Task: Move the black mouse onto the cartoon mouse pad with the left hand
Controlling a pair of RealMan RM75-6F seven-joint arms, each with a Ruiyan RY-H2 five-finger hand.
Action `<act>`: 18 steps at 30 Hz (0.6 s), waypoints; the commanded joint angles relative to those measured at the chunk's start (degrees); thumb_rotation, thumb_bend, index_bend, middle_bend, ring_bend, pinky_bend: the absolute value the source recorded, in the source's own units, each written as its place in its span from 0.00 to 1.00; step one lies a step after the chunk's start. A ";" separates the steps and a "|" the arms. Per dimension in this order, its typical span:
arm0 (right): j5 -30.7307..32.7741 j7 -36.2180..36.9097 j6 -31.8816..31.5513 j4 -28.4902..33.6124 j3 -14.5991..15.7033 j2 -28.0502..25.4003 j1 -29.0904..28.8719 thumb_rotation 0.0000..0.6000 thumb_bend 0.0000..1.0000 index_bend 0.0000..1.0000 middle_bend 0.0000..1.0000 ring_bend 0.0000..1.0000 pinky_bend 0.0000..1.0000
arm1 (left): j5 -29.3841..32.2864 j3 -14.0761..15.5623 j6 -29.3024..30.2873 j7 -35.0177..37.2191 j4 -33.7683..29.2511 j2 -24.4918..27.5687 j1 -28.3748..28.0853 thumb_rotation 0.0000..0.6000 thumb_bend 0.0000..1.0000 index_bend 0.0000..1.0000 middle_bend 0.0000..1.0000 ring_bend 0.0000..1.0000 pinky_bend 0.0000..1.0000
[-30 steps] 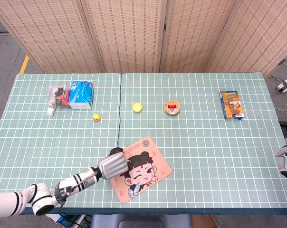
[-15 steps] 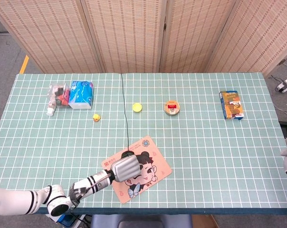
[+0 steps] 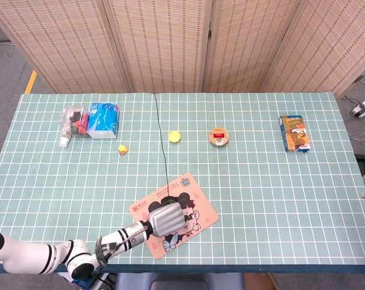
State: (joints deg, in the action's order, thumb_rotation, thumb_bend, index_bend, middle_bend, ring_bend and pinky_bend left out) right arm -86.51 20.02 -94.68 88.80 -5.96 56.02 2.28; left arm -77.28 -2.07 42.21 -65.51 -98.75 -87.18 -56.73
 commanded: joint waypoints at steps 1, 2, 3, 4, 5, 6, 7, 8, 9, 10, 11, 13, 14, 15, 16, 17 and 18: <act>-0.29 0.25 -0.28 -0.09 0.02 0.03 0.13 1.00 0.31 0.50 0.47 0.45 0.60 | 0.13 0.76 0.21 -0.14 -0.62 0.63 -0.23 1.00 0.11 0.31 1.00 1.00 1.00; -0.39 0.30 -0.34 -0.10 0.03 0.03 0.14 1.00 0.31 0.50 0.47 0.45 0.60 | 0.13 0.99 0.32 -0.07 -0.81 0.79 -0.25 1.00 0.11 0.28 1.00 1.00 1.00; -0.51 0.31 -0.39 -0.11 0.06 0.03 0.14 1.00 0.31 0.50 0.47 0.45 0.60 | 0.14 1.24 0.45 -0.03 -0.97 0.99 -0.24 1.00 0.11 0.27 1.00 1.00 1.00; -0.68 0.33 -0.42 -0.12 0.12 0.04 0.15 1.00 0.31 0.50 0.47 0.45 0.60 | 0.13 1.55 0.71 -0.03 -1.22 1.25 -0.20 1.00 0.11 0.25 1.00 1.00 1.00; -0.81 0.30 -0.45 -0.13 0.16 0.06 0.16 1.00 0.31 0.50 0.47 0.45 0.60 | 0.09 1.78 0.97 -0.03 -1.39 1.44 -0.14 1.00 0.11 0.25 1.00 1.00 1.00; -0.93 0.23 -0.47 -0.12 0.20 0.06 0.16 1.00 0.31 0.51 0.47 0.45 0.60 | 0.05 2.00 1.30 -0.01 -1.54 1.63 -0.03 1.00 0.11 0.24 1.00 1.00 1.00; -1.08 0.19 -0.51 -0.10 0.26 0.05 0.17 1.00 0.31 0.50 0.47 0.45 0.60 | 0.06 2.21 1.63 0.06 -1.67 1.84 0.12 1.00 0.11 0.24 1.00 1.00 1.00; -1.32 0.19 -0.59 -0.05 0.35 0.03 0.19 1.00 0.31 0.50 0.47 0.45 0.60 | 0.03 2.48 2.16 0.41 -1.84 2.17 0.39 1.00 0.11 0.24 1.00 1.00 1.00; -1.50 0.20 -0.67 -0.01 0.41 0.02 0.21 1.00 0.30 0.50 0.47 0.45 0.60 | -0.12 2.72 2.62 0.85 -1.94 2.48 0.67 1.00 0.11 0.24 1.00 1.00 1.00; -1.65 0.18 -0.75 0.01 0.46 0.02 0.24 1.00 0.30 0.50 0.47 0.45 0.60 | -0.48 2.98 3.16 1.47 -1.93 2.83 0.99 1.00 0.11 0.24 1.00 1.00 1.00; -1.92 0.20 -0.83 0.04 0.56 0.02 0.24 1.00 0.30 0.50 0.47 0.45 0.60 | -1.27 3.43 4.00 2.64 -1.80 3.36 1.54 1.00 0.11 0.25 1.00 1.00 1.00; -2.16 -0.05 -0.98 0.02 0.61 0.10 0.25 1.00 0.30 0.50 0.47 0.45 0.60 | -4.33 4.47 5.61 6.05 -0.93 4.62 2.49 1.00 0.11 0.26 1.00 1.00 1.00; -2.16 -0.30 -0.98 0.03 0.63 0.17 0.25 1.00 0.30 0.50 0.47 0.45 0.60 | -6.14 5.03 6.53 8.01 -0.33 5.25 2.97 1.00 0.11 0.27 1.00 1.00 1.00; -2.17 -0.49 -0.92 0.09 0.63 0.21 0.22 1.00 0.30 0.50 0.47 0.45 0.60 | -7.93 5.61 7.55 10.18 0.31 5.94 3.49 1.00 0.11 0.28 1.00 1.00 1.00; -2.16 -0.63 -0.79 0.17 0.64 0.23 0.16 1.00 0.30 0.50 0.47 0.45 0.60 | -9.66 6.22 8.60 12.42 0.92 6.70 4.01 1.00 0.11 0.28 1.00 1.00 1.00; -2.14 -0.88 -0.60 0.27 0.65 0.27 0.05 1.00 0.30 0.50 0.47 0.45 0.60 | -11.92 6.98 10.14 15.40 1.71 7.73 4.69 1.00 0.11 0.29 1.00 1.00 1.00; -2.11 -1.12 -0.41 0.33 0.67 0.31 -0.03 1.00 0.30 0.50 0.47 0.45 0.60 | -13.60 7.55 11.37 17.52 2.32 8.48 5.19 1.00 0.11 0.29 1.00 1.00 1.00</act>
State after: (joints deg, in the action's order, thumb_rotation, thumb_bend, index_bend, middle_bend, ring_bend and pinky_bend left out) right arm -88.64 19.06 -95.24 89.05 -5.31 56.28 2.34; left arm -85.21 3.21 49.59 -54.69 -98.65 -81.51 -53.60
